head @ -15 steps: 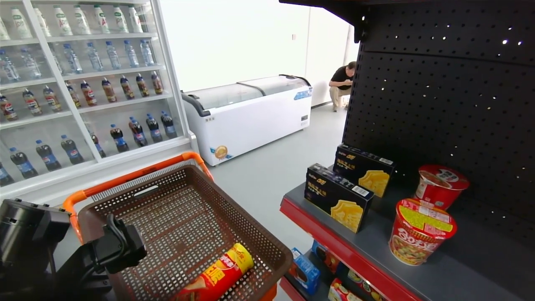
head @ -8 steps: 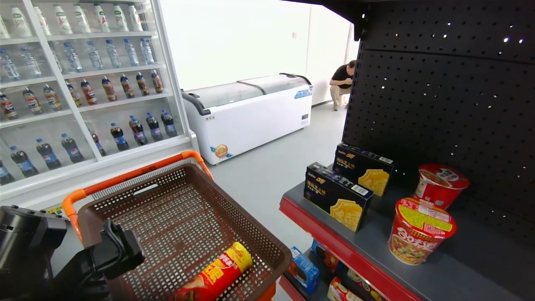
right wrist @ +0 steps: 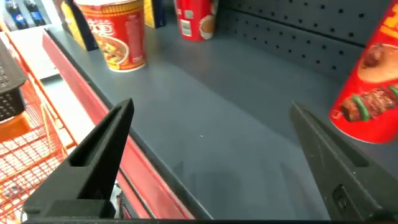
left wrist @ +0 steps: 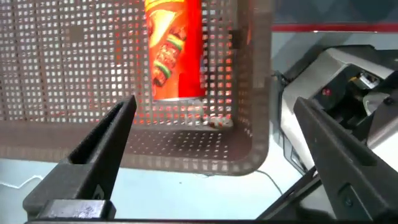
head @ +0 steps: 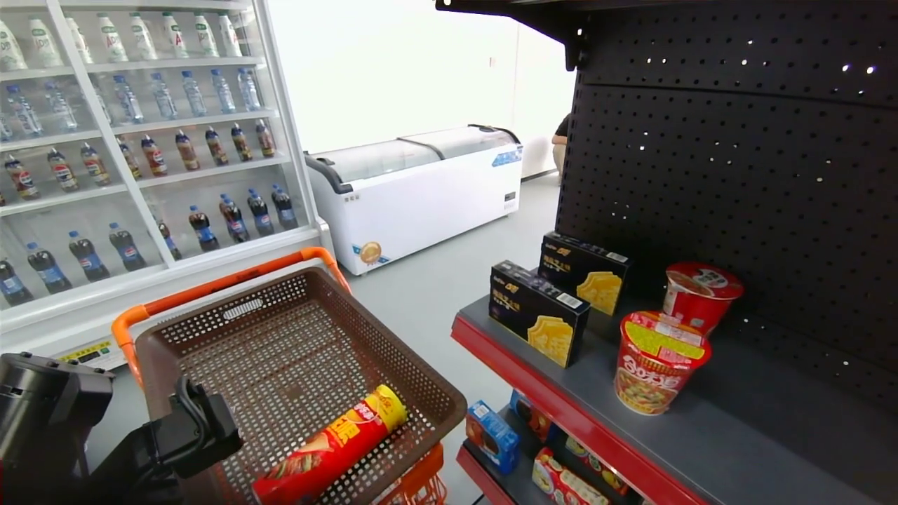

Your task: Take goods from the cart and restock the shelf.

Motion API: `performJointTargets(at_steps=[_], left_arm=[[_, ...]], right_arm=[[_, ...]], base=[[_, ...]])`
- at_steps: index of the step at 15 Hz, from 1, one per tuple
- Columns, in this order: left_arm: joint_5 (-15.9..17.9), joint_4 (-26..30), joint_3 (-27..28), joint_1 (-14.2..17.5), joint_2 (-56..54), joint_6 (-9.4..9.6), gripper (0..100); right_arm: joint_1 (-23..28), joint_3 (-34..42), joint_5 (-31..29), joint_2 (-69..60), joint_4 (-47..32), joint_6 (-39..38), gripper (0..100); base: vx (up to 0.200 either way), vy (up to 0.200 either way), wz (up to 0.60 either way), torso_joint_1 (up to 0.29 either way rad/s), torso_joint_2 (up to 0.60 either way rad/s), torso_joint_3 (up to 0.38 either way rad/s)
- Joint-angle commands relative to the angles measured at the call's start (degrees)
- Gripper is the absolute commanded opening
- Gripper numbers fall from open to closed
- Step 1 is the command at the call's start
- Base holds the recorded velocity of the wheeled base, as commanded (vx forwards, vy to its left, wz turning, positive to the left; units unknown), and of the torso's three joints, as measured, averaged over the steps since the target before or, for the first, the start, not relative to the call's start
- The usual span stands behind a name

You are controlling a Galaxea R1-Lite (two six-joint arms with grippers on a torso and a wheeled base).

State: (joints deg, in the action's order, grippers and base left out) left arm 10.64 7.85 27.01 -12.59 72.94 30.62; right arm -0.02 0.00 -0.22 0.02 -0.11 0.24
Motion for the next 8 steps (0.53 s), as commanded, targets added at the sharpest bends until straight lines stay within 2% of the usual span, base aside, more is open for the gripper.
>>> performJointTargets(at_steps=[1,2,8], left_arm=[[0.0,0.1,-0.5,0.0,-0.1,0.05,100],[0.0,0.1,-0.6,0.0,-0.3,0.05,100],[0.0,0.1,-1.4,-0.2,-1.0,0.05,100]], right_arm=[[0.0,0.0,0.0,0.0,0.0,0.0,100],[0.0,0.0,0.0,0.0,0.0,0.0,100],[0.0,0.0,0.0,0.0,0.0,0.0,100]], base=[[-0.200,0.000,0.00,0.002,0.00,0.002],[-0.200,0.000,0.00,0.002,0.00,0.002],[0.000,0.000,0.00,0.000,0.00,0.000]])
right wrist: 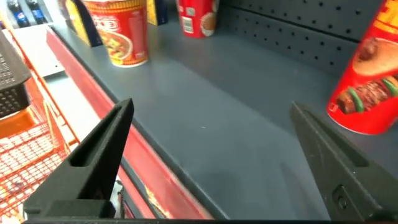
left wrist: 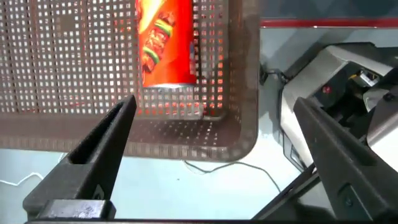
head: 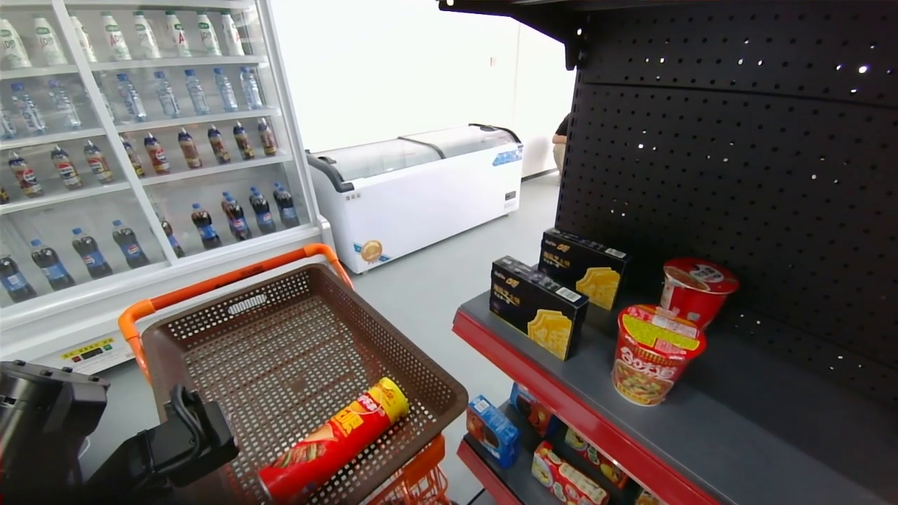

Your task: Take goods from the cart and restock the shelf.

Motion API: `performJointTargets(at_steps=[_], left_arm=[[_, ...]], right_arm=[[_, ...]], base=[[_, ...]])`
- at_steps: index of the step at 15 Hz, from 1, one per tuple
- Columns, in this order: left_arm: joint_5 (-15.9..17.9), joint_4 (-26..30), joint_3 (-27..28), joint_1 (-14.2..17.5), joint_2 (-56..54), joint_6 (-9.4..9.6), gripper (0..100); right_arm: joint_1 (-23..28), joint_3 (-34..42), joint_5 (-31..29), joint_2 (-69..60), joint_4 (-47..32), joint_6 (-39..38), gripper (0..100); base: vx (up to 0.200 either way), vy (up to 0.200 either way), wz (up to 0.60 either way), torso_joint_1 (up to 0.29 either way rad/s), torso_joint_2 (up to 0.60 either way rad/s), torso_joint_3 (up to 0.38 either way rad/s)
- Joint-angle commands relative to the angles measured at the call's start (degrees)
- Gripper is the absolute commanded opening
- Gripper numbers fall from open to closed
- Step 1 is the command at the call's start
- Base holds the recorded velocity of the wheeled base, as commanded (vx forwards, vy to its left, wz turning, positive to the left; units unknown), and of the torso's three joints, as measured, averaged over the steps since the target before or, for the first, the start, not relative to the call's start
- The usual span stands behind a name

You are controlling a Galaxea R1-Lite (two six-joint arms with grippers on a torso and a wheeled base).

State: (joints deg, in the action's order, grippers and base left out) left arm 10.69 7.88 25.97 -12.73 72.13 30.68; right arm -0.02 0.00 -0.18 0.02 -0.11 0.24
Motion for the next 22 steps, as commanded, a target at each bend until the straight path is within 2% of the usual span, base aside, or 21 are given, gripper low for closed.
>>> performJointTargets(at_steps=[1,3,8,10,12,14,15,16,19,21,22], left_arm=[[0.1,-0.3,-0.9,0.0,-0.5,-0.01,100],[0.1,-2.0,-1.4,-0.1,-0.6,0.08,100],[0.0,-2.1,-1.1,0.0,-0.3,-0.10,100],[0.2,-2.0,-0.7,0.2,0.4,-1.68,100],[0.4,-2.1,0.0,0.3,1.2,-5.72,100],[0.3,-2.2,1.5,0.5,2.4,-6.87,100],[0.3,-2.3,4.3,1.7,4.6,-7.04,100],[0.3,-2.3,7.2,3.1,6.7,-6.95,100],[0.3,-1.7,12.9,5.0,11.3,-6.60,100],[0.0,-1.7,14.8,5.6,14.2,-4.23,100],[0.1,-1.7,15.0,6.4,14.9,-3.61,100]], right_arm=[[0.0,0.0,0.0,0.0,0.0,0.0,100],[0.0,0.0,0.0,0.0,0.0,0.0,100],[0.0,0.0,0.0,0.0,0.0,0.0,100],[0.0,0.0,0.0,0.0,0.0,0.0,100],[0.0,0.0,0.0,0.0,0.0,0.0,100],[0.0,0.0,0.0,0.0,0.0,0.0,100],[0.0,0.0,-0.1,0.0,0.0,0.0,100],[0.0,0.0,0.0,0.0,0.0,0.0,100],[0.0,0.0,0.0,0.0,0.0,0.0,100],[0.0,0.0,0.0,0.0,0.0,0.0,100],[0.0,0.0,0.0,0.0,0.0,0.0,100]], base=[[-0.200,0.000,0.00,-0.002,0.00,-0.002],[-0.200,0.000,0.00,0.015,0.01,0.000],[0.000,0.000,0.00,0.000,0.00,0.000],[0.000,0.000,0.00,0.000,0.00,0.000],[0.000,0.000,0.00,0.000,0.00,0.000],[0.000,0.000,0.00,0.000,0.00,0.000],[0.000,0.000,0.00,0.000,0.00,0.000],[0.000,0.000,0.00,0.000,0.00,0.000],[0.000,0.000,0.00,0.000,0.00,0.000],[0.000,0.000,0.00,0.000,0.00,0.000],[0.000,0.000,0.00,0.000,0.00,0.000]])
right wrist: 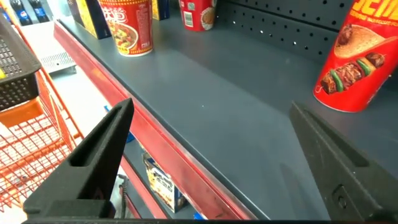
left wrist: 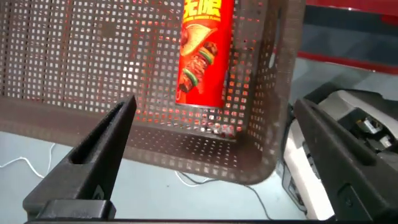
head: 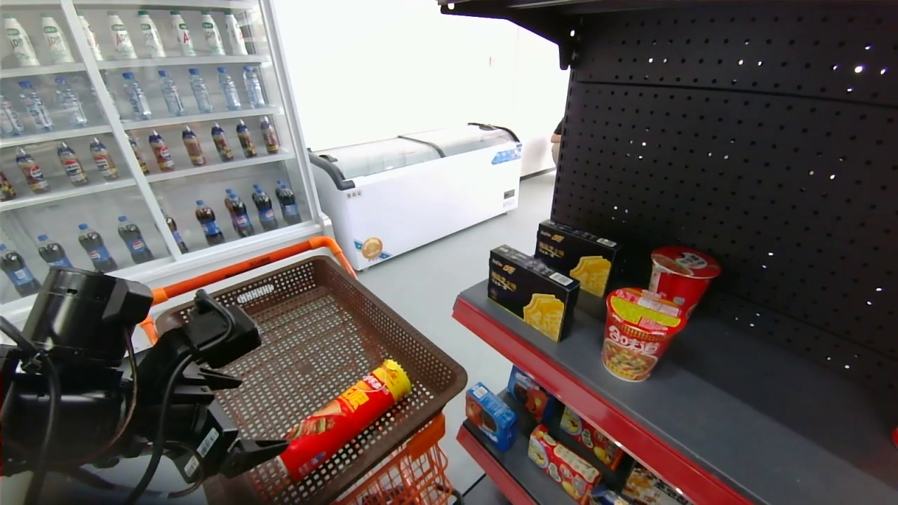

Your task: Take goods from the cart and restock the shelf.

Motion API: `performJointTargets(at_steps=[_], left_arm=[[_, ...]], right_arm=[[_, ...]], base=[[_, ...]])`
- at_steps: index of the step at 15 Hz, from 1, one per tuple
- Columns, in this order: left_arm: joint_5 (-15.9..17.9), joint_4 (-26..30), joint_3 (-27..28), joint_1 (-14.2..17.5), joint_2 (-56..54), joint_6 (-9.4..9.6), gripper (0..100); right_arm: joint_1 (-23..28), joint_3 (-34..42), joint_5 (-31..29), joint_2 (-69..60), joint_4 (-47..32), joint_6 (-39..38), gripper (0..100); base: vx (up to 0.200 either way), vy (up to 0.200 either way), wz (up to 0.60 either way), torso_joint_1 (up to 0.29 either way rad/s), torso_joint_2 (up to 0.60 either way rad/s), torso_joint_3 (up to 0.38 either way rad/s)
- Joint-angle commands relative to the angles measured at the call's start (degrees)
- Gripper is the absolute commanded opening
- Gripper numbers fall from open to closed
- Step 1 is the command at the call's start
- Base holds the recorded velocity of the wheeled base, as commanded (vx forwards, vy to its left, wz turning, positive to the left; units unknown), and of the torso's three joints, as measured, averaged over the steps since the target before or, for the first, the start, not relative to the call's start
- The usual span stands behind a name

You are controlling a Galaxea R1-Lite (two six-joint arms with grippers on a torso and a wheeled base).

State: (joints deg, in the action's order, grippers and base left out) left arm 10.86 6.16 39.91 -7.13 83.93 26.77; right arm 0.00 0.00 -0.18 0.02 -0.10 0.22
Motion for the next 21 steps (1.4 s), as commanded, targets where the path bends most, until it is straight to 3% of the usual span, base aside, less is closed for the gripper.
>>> performJointTargets(at_steps=[1,5,7,9,11,17,21], left_arm=[[0.3,-0.3,1.5,1.4,4.8,0.92,100],[4.2,-1.5,5.4,2.1,12.7,1.00,100],[4.3,-1.4,7.2,2.1,15.4,1.53,100],[4.2,-1.2,9.0,2.4,19.1,4.43,100],[4.2,-1.1,9.6,2.3,21.1,5.05,100],[4.7,-1.5,16.5,2.2,30.1,4.61,100],[4.7,-1.5,20.0,0.1,35.9,4.08,100]], right_arm=[[0.0,0.0,0.0,0.0,0.0,0.0,100],[0.0,0.0,0.0,0.0,0.0,0.0,100],[0.0,0.0,0.0,0.0,0.0,0.0,100],[0.0,0.0,0.0,0.0,0.0,0.0,100],[0.0,0.0,0.0,0.0,0.0,0.0,100],[0.0,0.0,0.0,0.0,0.0,0.0,100],[0.0,0.0,0.0,0.0,0.0,0.0,100]], base=[[0.000,0.000,0.00,0.000,0.00,0.000],[0.000,0.000,0.00,0.000,0.00,0.000],[0.000,0.000,0.00,0.000,0.00,0.000],[0.000,0.000,0.00,0.000,0.00,0.000],[0.000,0.000,0.00,0.000,0.00,0.000],[0.000,0.000,0.00,0.000,0.00,0.000],[0.000,0.000,0.00,0.000,0.00,0.000]])
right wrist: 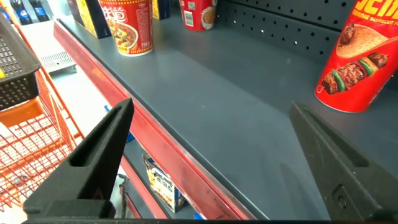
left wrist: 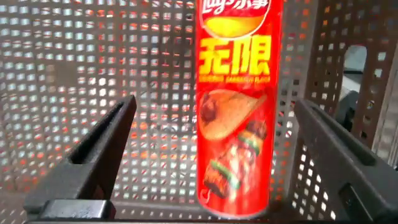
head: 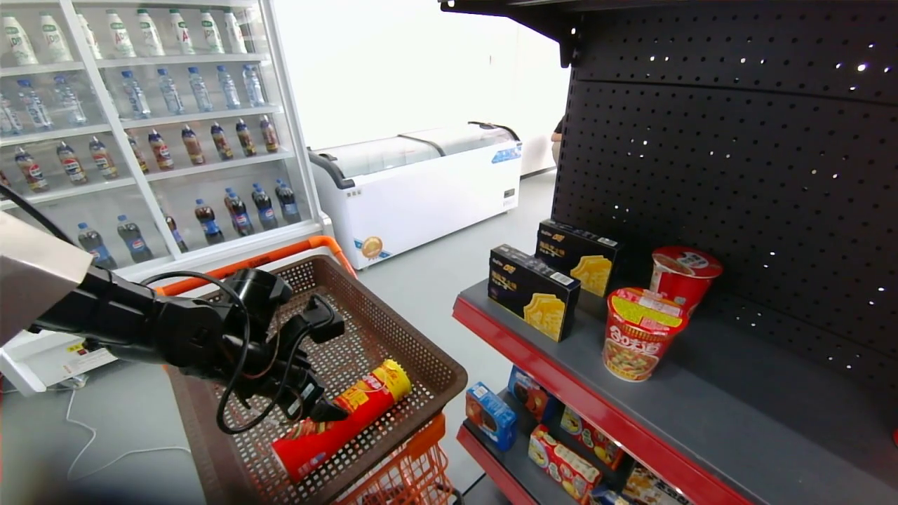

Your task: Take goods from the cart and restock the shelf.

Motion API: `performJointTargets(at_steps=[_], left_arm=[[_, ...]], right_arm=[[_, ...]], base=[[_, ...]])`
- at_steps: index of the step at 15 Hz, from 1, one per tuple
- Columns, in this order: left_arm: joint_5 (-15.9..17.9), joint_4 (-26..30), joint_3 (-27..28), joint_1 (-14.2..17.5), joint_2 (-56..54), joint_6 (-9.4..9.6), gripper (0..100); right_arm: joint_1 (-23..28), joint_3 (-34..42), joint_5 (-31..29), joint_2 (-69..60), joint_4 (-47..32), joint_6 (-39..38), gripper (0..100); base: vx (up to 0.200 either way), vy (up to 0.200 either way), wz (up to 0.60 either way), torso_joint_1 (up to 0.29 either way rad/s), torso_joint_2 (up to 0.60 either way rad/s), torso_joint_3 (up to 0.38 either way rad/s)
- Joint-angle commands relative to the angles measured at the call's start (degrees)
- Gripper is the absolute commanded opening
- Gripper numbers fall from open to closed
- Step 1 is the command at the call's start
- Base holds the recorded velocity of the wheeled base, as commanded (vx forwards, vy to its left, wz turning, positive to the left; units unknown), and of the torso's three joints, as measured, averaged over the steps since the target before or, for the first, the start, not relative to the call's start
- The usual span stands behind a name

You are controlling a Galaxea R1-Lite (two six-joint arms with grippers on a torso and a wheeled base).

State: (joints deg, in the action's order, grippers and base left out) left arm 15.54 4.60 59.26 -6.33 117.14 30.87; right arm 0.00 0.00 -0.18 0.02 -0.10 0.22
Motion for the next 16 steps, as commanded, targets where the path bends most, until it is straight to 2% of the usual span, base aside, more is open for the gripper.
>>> performJointTargets(at_steps=[1,5,10,16], left_arm=[[0.0,-0.1,0.9,-1.6,3.3,-1.07,100],[0.0,-0.3,3.0,-4.7,5.0,-6.08,100],[-0.2,-0.2,3.3,-6.8,6.5,-7.05,100],[-2.2,-0.2,2.9,-6.2,8.2,-7.31,100]], right_arm=[[0.0,0.0,0.0,0.0,0.0,0.0,100],[0.0,0.0,0.0,0.0,0.0,0.0,100],[0.0,0.0,0.0,0.0,0.0,0.0,100],[0.0,0.0,0.0,0.0,0.0,0.0,100]], base=[[0.000,0.000,0.00,0.000,0.00,0.000],[0.000,0.000,0.00,0.000,0.00,0.000],[0.000,0.000,0.00,0.000,0.00,0.000],[0.000,0.000,0.00,0.000,0.00,0.000]])
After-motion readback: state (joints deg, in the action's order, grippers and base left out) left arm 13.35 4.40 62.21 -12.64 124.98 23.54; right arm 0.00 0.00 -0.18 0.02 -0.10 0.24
